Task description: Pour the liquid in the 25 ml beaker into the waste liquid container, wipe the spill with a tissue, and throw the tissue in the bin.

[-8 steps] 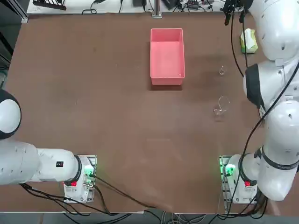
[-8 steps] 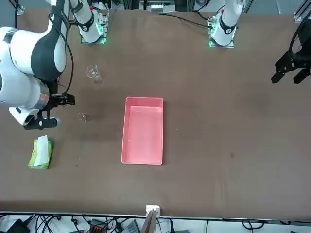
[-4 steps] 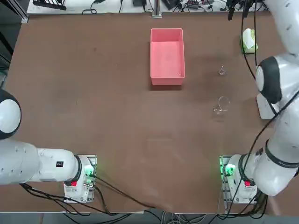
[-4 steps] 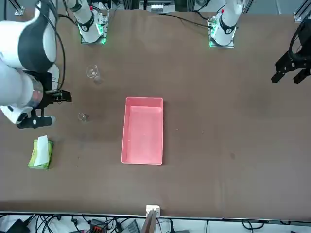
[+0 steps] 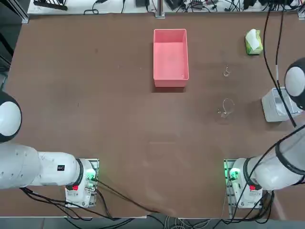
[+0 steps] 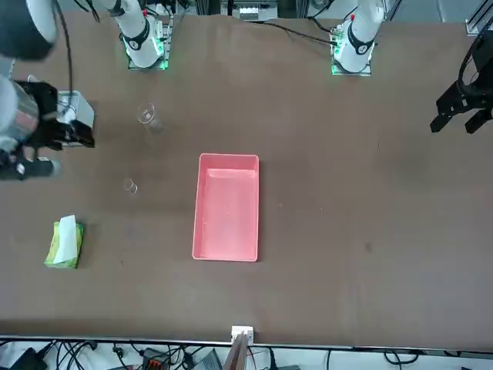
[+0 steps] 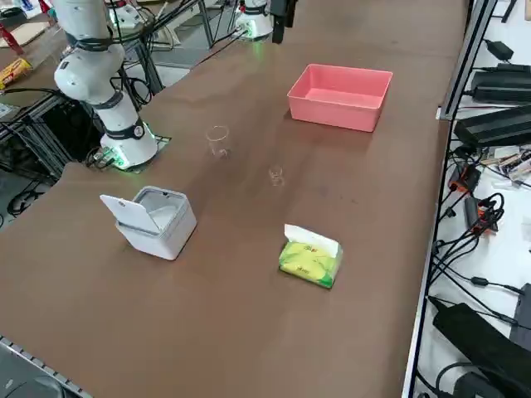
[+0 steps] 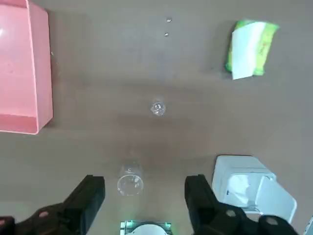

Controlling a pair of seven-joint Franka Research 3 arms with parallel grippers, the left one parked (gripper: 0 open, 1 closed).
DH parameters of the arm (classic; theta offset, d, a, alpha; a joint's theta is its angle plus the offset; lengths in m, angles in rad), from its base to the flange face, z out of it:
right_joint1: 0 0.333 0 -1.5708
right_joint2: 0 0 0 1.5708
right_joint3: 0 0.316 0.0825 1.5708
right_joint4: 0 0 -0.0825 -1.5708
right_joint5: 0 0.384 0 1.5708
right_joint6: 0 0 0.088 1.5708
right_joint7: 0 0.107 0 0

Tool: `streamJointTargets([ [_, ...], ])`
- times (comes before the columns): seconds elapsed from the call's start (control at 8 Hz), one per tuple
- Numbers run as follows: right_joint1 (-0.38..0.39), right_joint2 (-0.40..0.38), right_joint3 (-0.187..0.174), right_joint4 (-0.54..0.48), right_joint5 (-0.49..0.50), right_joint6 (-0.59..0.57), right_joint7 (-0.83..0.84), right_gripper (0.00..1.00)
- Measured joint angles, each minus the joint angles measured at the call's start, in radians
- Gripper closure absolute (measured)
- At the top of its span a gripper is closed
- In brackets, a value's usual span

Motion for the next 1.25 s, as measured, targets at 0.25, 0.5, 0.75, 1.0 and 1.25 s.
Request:
streamJointTargets([
  [0.25, -0.088, -0.103, 0.045, -0.054, -0.004, 0.035, -0.002, 0.0],
  [0.5, -0.198, -0.183, 0.121, -0.13, -0.005, 0.068, 0.003, 0.0],
  [0.75, -0.243, -0.22, 0.146, -0.251, -0.006, 0.182, 0.053, 0.0],
  [1.0, -0.248, -0.248, 0.149, -0.383, -0.009, 0.28, 0.104, 0.0],
  [1.25, -0.249, -0.273, 0.155, -0.423, -0.009, 0.292, 0.15, 0.0],
])
